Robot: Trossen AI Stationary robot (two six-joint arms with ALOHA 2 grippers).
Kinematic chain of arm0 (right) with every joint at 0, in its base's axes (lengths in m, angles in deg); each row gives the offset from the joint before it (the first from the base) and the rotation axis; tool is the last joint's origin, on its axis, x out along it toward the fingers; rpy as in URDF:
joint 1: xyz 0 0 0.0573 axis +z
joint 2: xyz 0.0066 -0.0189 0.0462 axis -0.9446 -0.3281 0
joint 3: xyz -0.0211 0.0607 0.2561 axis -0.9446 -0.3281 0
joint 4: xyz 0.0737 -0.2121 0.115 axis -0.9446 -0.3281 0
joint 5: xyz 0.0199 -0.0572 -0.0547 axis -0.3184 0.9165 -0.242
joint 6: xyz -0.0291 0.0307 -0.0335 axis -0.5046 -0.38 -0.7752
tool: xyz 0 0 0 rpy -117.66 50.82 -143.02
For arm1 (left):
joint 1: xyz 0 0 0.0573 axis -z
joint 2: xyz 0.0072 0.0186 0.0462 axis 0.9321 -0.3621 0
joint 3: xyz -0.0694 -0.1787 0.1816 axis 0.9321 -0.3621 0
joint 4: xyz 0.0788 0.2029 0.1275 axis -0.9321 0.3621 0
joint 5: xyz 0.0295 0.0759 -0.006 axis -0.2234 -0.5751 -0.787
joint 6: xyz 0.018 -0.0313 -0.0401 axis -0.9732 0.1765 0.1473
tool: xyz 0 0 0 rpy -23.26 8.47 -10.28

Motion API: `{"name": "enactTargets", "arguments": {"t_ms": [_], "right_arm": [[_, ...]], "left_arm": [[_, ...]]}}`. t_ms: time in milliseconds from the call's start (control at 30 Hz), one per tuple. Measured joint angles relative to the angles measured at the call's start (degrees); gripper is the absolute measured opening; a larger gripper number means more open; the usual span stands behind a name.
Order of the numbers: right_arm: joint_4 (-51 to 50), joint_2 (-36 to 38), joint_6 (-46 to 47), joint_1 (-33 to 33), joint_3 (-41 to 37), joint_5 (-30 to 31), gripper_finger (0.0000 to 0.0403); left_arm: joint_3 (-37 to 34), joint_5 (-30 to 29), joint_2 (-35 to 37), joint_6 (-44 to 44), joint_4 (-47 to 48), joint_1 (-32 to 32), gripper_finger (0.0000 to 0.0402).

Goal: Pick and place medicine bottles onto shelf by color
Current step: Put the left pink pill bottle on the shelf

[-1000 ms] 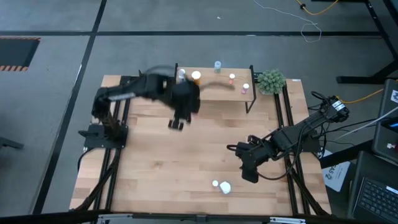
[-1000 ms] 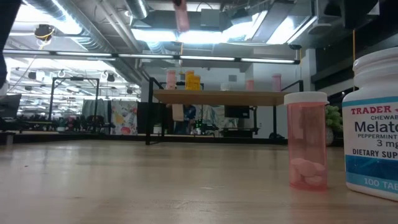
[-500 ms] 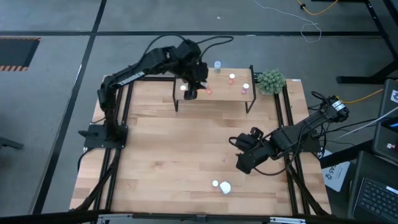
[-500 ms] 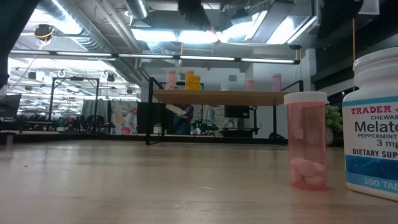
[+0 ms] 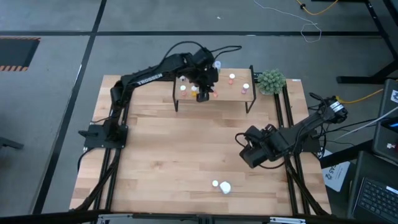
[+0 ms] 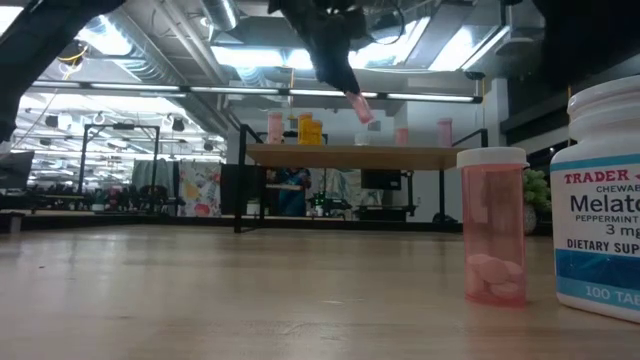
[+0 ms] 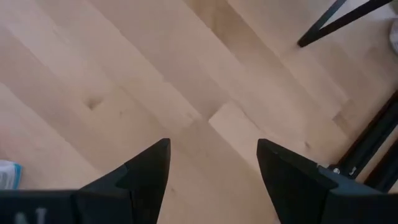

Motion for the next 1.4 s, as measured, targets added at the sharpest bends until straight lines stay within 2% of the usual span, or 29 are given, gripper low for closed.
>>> {"name": "enactTargets", "arguments": {"t_ms": [333,767,1067,1400], "right_arm": [[0.0,-2.7,0.0,1.7,0.0,-0.7,0.0243],[0.0,-2.8,-0.3,1.7,0.0,-0.6,0.0243],[0.0,-2.8,-0.4,1.7,0.0,-0.6,0.0243],[0.0,-2.8,-0.4,1.7,0.0,-0.7,0.0243]], "left_arm": [[-0.1,-10.5,-0.9,6.3,4.8,0.0,0.011],[-0.1,-12.7,-1.0,6.4,10.3,0.5,0.011],[-0.1,-15.5,-1.0,5.0,10.8,0.5,0.0111],[-0.1,-16.7,-1.1,3.3,10.6,0.9,0.0144]]}}
